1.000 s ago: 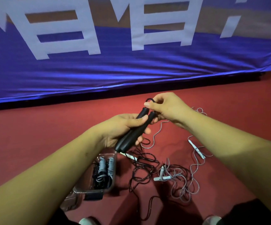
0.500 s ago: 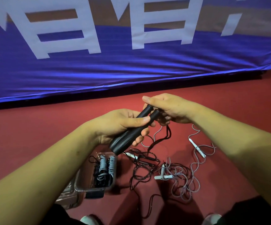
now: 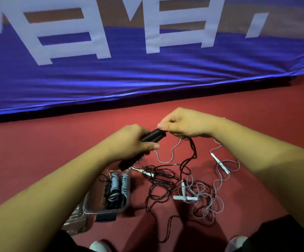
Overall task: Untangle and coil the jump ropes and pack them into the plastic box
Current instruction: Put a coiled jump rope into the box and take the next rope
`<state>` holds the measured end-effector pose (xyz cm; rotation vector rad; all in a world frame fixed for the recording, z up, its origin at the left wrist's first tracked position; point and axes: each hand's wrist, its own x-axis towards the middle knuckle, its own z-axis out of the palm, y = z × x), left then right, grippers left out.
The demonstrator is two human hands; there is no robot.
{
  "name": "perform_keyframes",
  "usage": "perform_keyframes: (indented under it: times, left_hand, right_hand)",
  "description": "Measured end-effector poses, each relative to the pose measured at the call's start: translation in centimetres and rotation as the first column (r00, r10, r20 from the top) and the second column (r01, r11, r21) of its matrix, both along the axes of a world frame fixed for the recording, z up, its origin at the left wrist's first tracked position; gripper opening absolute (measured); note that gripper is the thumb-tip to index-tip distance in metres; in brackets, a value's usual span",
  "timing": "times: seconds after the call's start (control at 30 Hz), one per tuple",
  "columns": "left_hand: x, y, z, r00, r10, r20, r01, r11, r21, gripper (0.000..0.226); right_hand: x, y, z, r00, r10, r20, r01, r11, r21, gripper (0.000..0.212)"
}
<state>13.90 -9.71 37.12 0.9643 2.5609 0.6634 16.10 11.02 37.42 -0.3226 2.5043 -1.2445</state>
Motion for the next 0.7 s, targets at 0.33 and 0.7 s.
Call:
perform_keyframes:
  times: [0.33,0.7]
  left_hand:
    - [-0.3,-1.7,0.5,0.272,-0.186,0.944,-0.3,0.916,0.267,0.033]
    - [-1.3,-1.1,-0.1,0.225,-0.249,0.942,-0.275,0.911,0.307,0.063]
  right_hand:
    - [-0.5,1.1,0.9,0.983,-0.161,-0.082,0.142,0.969,-0.204,0.038]
    - [-0.5,2.8,1.2,0.975,-0.163,-0.153,0.132,0.972,-0.194,0.027]
